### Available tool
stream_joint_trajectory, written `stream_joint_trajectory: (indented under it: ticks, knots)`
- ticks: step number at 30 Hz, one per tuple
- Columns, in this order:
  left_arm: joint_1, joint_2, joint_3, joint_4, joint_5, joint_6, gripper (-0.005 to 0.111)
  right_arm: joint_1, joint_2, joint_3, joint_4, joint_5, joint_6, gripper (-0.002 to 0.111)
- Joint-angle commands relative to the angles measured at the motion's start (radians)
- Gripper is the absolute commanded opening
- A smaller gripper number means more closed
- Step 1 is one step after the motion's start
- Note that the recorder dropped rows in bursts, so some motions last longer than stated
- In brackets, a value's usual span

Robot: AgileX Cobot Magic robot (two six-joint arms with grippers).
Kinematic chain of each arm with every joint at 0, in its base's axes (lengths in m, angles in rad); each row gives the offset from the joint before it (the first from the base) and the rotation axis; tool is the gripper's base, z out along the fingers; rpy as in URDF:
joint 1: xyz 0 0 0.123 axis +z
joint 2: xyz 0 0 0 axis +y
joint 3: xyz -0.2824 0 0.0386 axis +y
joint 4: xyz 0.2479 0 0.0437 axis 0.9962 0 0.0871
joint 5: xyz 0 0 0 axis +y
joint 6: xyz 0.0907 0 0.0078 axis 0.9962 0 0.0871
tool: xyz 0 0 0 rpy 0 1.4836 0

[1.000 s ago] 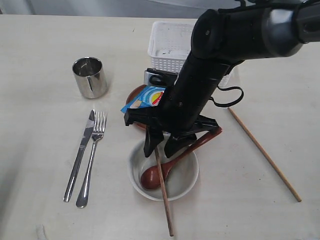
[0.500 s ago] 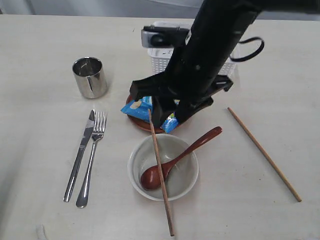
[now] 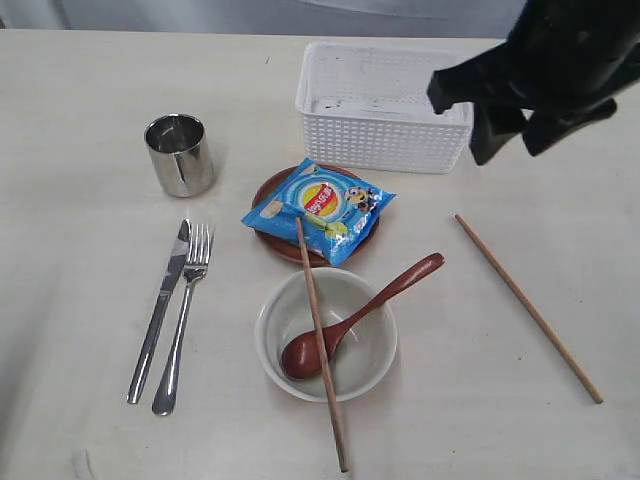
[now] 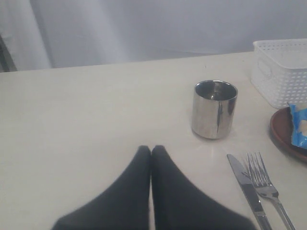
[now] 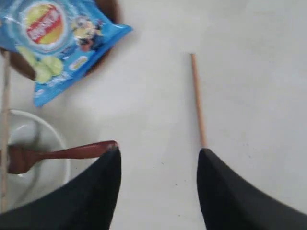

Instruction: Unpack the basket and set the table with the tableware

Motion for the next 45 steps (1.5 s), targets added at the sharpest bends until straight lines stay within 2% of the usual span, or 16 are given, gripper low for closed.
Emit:
stream_joint_trajectory:
  ticks: [1,8,13,23,41,43,45]
  knots:
    - [-0.006,-0.002,0.002,-0.002,-0.008,-0.004,0.0,-0.094,0.0,0.131,-0.012,-0.018,-0.037,0.047]
    - [-0.006,-0.002,0.002,-0.002,-0.008,-0.004,0.0,-0.134,0.024,0.388,-0.062,-0.35,-0.155,0.047]
    - [-0.006,-0.002,0.002,-0.002,-0.008,-0.004,0.0,-0.134,0.065,0.47,-0.064,-0.476,-0.257,0.047]
    - [-0.006,-0.002,0.002,-0.002,-0.008,-0.004,0.0,-0.134,0.187,0.472,-0.064,-0.538,-0.288,0.043]
    - [-0.006,-0.002,0.002,-0.002,-0.008,-0.004,0.0,-0.134,0.309,0.476,-0.091,-0.57,-0.284,0.043]
    - [-0.006,-0.002,0.002,-0.002,-0.008,-0.004,0.0,-0.134,0.321,0.477,-0.091,-0.561,-0.284,0.037]
    - [-0.006,-0.002,0.002,-0.002,-0.008,-0.004,0.0,-0.134,0.325,0.477,-0.091,-0.554,-0.284,0.025]
